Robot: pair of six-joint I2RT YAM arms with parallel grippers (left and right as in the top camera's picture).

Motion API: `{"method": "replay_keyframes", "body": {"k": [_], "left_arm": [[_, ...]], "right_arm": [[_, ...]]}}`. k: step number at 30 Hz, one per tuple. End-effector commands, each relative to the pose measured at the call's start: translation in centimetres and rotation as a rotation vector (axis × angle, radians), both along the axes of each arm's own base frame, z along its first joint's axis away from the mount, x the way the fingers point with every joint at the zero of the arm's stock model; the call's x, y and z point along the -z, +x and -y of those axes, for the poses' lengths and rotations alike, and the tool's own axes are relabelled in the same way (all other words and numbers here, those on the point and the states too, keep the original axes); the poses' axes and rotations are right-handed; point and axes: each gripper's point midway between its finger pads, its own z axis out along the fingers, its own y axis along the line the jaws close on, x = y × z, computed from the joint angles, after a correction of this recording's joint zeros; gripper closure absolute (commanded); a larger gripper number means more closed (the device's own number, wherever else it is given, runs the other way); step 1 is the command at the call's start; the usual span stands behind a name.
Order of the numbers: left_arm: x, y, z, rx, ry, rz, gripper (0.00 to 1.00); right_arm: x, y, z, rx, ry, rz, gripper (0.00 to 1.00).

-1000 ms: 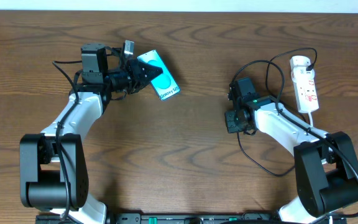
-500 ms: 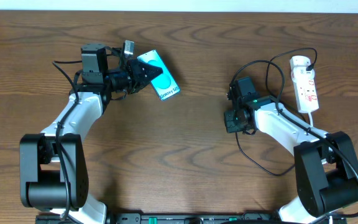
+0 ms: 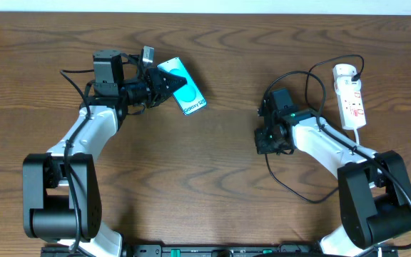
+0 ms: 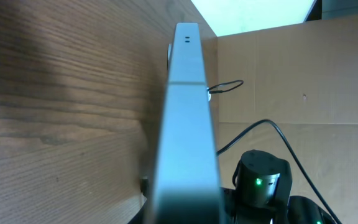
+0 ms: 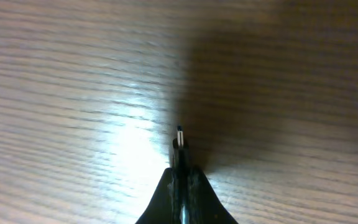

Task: Plug charger to phone and switch on socket
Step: 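Lift the plug with the right gripper and carry it toward the phone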

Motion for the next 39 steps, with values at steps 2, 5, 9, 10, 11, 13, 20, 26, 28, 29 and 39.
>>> {"method": "replay_keyframes", "body": {"k": [2, 5, 9, 10, 11, 13, 20, 26, 28, 29, 39], "left_arm": [[-1.0, -0.4, 0.3, 0.036, -0.018, 0.035, 0.93], [-1.0, -0.4, 0.3, 0.036, -0.018, 0.035, 0.93], [-1.0, -0.4, 0.3, 0.036, -0.018, 0.035, 0.93], [-1.0, -0.4, 0.3, 0.037, -0.018, 0.035, 0.93], [-1.0, -0.4, 0.3, 0.037, -0.018, 0.035, 0.93], [-1.0, -0.3, 0.3, 0.036, -0.019, 0.034, 0.93], [-2.6, -0.3, -0.6, 0.063, -0.074, 0.083, 0.93], [-4.2, -0.5, -1.2, 0.101, -0.129, 0.122, 0.93], [-4.3, -0.7, -1.1, 0.112, -0.135, 0.122, 0.93], [-4.4, -0.8, -1.1, 0.116, -0.14, 0.117, 0.92], [-5.9, -1.5, -0.7, 0.159, -0.226, 0.035, 0.93]], "right_arm": [[-2.9, 1.7, -1.8, -0.035, 0.091, 0.054, 0.99], [-5.3, 2.2, -3.3, -0.081, 0.173, 0.094, 0.99], [-9.1, 2.2, -5.4, -0.136, 0.309, 0.158, 0.99], [-9.9, 2.1, -5.8, -0.146, 0.336, 0.171, 0.99], [-10.7, 2.0, -6.1, -0.156, 0.361, 0.182, 0.99], [-12.2, 1.6, -6.7, -0.177, 0.412, 0.2, 0.99], [-16.2, -0.6, -9.7, -0.286, 0.645, 0.194, 0.99], [-20.8, -3.0, -12.7, -0.479, 0.952, 0.189, 0.99], [-22.2, -3.6, -13.2, -0.533, 1.033, 0.194, 0.99], [-22.7, -3.9, -13.4, -0.553, 1.059, 0.198, 0.99], [-23.8, -5.0, -14.2, -0.622, 1.121, 0.194, 0.99]]}}
